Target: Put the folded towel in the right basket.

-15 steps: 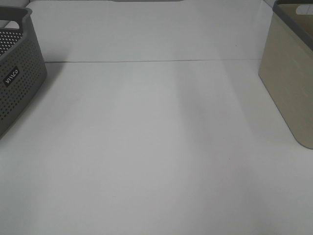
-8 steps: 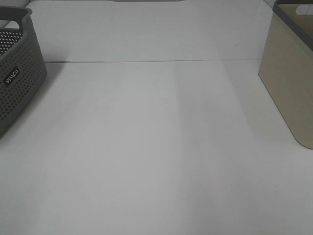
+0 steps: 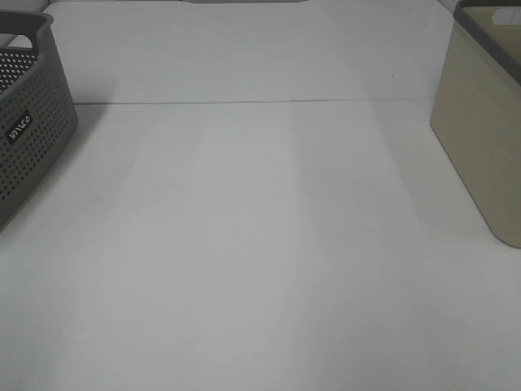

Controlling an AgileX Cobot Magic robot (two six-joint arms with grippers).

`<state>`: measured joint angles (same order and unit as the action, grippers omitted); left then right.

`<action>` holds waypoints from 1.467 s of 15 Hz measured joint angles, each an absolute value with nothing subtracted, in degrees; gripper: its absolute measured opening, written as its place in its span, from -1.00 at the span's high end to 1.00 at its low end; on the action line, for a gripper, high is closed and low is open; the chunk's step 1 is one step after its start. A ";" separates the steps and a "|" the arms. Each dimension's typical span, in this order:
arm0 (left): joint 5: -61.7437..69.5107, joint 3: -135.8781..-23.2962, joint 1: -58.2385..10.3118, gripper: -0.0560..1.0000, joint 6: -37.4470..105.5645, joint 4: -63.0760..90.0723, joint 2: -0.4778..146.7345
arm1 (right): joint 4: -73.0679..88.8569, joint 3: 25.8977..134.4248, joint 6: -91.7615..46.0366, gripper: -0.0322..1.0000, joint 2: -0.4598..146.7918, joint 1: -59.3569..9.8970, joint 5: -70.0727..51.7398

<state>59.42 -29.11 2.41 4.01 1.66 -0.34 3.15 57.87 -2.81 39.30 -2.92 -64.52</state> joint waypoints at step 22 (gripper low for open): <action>59.42 -29.11 2.41 -0.98 4.01 1.60 -0.34 | -0.34 26.13 -1.66 -0.93 -0.17 -2.92 -63.20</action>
<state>59.42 -29.11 2.41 4.01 1.60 -0.34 -0.34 26.13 -1.66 -0.17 -2.92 -63.20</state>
